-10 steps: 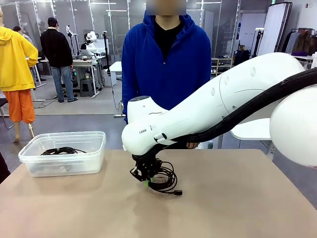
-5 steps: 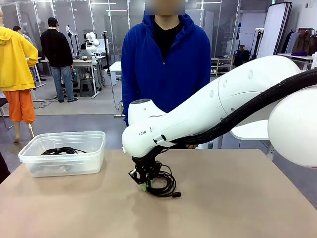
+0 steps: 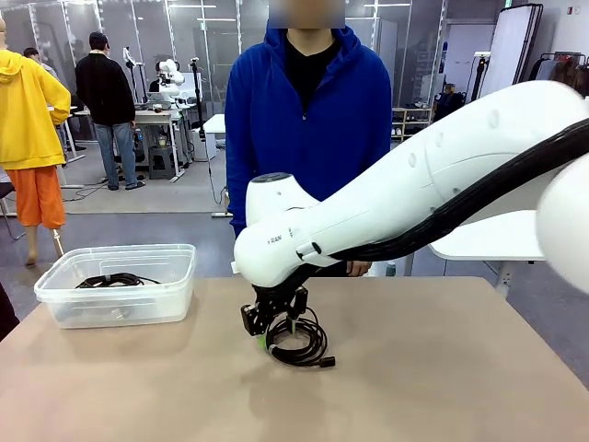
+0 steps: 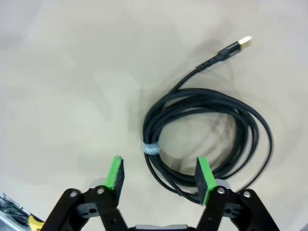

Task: Organize and store the cables.
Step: Place the USB Extension Cable into the Organizing box.

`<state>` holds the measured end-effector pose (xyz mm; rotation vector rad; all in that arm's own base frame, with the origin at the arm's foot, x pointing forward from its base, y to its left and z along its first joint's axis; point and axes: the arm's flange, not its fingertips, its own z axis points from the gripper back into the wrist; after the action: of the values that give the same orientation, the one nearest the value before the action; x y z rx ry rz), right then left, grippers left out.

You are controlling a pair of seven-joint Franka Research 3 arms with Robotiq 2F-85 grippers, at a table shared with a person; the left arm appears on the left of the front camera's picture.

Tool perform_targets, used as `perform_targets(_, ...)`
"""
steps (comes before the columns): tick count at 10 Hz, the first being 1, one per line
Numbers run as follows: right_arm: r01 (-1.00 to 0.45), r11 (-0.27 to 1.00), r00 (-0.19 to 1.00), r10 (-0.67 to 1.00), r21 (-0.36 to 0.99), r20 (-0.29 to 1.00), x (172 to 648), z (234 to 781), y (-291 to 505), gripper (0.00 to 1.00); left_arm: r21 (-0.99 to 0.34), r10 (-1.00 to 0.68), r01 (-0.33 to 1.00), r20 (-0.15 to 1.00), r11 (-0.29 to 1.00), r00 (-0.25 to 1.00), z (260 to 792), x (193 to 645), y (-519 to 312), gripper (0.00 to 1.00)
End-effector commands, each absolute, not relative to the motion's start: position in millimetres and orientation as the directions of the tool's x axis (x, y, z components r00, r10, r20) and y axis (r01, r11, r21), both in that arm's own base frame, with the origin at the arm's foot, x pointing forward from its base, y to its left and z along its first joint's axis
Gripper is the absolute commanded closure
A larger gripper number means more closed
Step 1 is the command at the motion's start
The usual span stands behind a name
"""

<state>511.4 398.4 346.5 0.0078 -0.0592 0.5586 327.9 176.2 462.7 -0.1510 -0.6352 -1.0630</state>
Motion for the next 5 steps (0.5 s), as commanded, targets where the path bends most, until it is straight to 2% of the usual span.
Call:
perform_targets(1,-0.589,0.806,0.803,0.577,0.055,0.149,481.0,368.0,344.8,0.00,0.185,-0.755,0.842,0.565,0.507,0.331,461.9,330.6,175.9,0.00)
perform_targets(5,-0.678,0.727,0.718,0.625,0.107,0.305,445.7,423.0,241.1,0.00,0.185,-0.755,0.842,0.565,0.507,0.331,461.9,330.6,175.9,0.00)
